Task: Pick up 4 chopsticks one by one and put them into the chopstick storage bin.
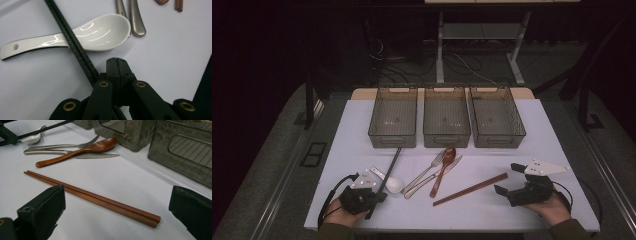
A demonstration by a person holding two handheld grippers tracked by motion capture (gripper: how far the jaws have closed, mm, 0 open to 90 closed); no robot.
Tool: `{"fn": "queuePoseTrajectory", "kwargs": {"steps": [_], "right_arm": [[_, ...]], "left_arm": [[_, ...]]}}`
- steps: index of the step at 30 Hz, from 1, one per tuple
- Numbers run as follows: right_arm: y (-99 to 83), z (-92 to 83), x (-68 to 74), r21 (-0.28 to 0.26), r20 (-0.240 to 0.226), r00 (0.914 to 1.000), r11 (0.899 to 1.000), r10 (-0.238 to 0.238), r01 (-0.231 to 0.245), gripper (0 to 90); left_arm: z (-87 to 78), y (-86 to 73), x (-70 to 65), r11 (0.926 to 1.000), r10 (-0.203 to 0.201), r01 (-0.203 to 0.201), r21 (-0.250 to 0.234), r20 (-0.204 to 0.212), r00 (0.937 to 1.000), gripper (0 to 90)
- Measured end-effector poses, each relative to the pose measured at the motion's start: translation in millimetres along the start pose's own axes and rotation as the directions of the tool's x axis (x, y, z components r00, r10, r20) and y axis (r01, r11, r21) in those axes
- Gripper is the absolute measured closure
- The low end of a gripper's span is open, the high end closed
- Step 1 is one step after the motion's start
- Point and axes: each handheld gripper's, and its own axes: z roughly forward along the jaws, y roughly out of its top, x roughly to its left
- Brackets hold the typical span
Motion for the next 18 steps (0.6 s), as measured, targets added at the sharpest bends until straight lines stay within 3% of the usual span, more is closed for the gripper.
{"fn": "queuePoseTrajectory", "kwargs": {"steps": [18], "right_arm": [[0.1, 0.3, 0.7, 0.001, 0.001, 1.0, 1.0, -0.002, 0.002, 0.8]], "left_arm": [[-6.0, -2.5, 3.8, 0.9998, 0.007, -0.005, 0.019, -0.082, 0.9966, 88.9]]}}
